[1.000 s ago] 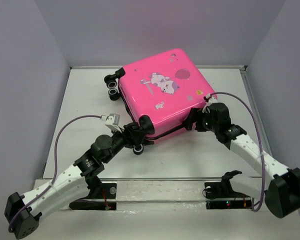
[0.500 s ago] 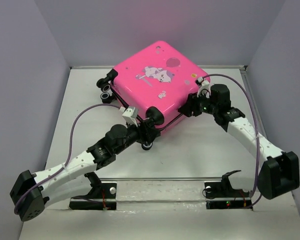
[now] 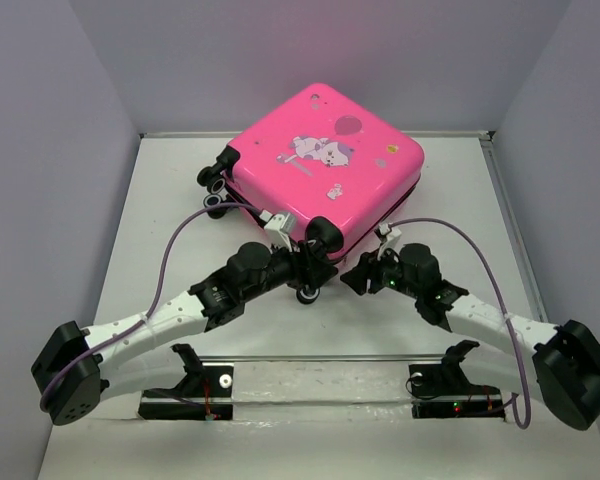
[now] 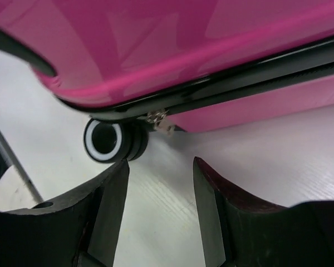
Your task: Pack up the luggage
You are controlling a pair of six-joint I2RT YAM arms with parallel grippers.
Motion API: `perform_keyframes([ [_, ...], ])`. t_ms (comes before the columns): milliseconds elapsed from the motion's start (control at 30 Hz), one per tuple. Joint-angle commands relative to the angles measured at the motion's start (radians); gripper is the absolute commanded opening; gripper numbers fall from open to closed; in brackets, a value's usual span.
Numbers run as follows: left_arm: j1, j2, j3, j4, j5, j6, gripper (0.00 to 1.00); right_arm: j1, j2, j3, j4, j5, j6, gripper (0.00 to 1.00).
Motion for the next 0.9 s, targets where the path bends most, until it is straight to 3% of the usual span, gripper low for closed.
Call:
perform_keyframes([
  [0, -0.012, -0.027, 0.105, 0.180, 0.066, -0.002, 0.06, -0.004, 0.080, -0.001, 0.292, 0.106, -0.010, 0.56],
  [233, -0.012, -0.019, 0.095, 0.174, 0.075, -0.005, 0.06, -0.004, 0.123, 0.002, 0.373, 0.140, -0.051, 0.55],
  [333, -0.012, -0.015, 0.098, 0.174, 0.077, -0.003, 0.06, -0.004, 0.160, 0.021, 0.390, 0.133, -0.074, 0.48],
  [367, -0.012, -0.013, 0.100, 0.174, 0.078, -0.003, 0.06, -0.004, 0.168, 0.027, 0.408, 0.128, -0.076, 0.41],
  [467, -0.012, -0.009, 0.105, 0.173, 0.080, -0.002, 0.06, -0.004, 0.192, 0.033, 0.448, 0.110, -0.076, 0.31],
  [567, -0.012, -0.002, 0.112, 0.170, 0.081, 0.000, 0.06, -0.004, 0.217, 0.039, 0.464, 0.102, -0.070, 0.27],
  [633, -0.012, -0.001, 0.117, 0.168, 0.084, -0.002, 0.06, -0.004, 0.226, 0.027, 0.493, 0.103, -0.067, 0.15],
  [733, -0.012, -0.001, 0.120, 0.165, 0.083, -0.002, 0.06, -0.004, 0.225, 0.010, 0.523, 0.116, -0.054, 0.07],
  [867, -0.012, 0.011, 0.135, 0.160, 0.080, -0.003, 0.06, 0.007, 0.217, -0.016, 0.548, 0.099, -0.016, 0.07],
])
